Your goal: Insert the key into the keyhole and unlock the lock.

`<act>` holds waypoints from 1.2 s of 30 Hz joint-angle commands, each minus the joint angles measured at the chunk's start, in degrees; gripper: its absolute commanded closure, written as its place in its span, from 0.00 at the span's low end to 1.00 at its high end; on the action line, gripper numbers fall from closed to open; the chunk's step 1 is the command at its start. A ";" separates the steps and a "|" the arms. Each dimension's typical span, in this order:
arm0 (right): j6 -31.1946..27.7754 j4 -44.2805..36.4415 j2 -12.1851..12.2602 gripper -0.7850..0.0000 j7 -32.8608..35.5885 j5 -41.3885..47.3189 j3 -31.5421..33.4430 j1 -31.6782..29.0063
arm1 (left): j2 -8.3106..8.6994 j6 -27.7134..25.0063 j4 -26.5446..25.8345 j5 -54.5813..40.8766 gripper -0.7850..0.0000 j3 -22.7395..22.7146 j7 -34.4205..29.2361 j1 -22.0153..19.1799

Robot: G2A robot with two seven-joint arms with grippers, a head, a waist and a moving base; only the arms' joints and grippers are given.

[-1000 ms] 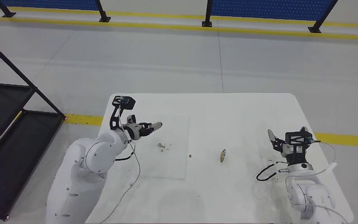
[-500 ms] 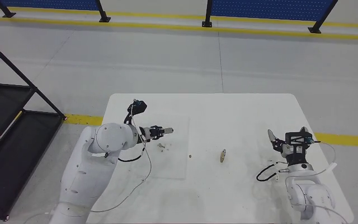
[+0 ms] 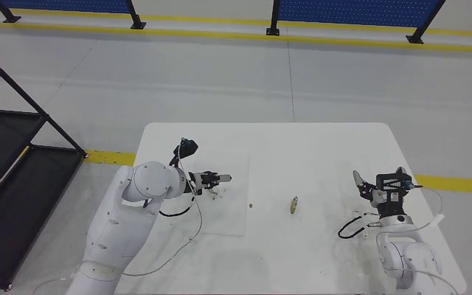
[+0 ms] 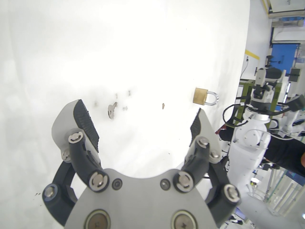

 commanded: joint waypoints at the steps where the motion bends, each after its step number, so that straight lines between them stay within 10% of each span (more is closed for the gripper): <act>1: 0.00 0.00 0.00 0.00 0.00 0.00 0.00 0.00 | 0.11 0.18 0.04 0.01 0.00 0.14 -0.19 -0.01; 7: 0.00 0.00 0.00 0.00 0.00 0.00 0.00 0.00 | 0.48 0.26 0.43 0.12 0.25 0.48 -0.44 0.26; 36: 0.00 0.00 0.00 0.00 0.00 0.00 0.00 0.00 | 2.09 -0.46 2.10 -1.10 0.68 0.57 1.30 1.93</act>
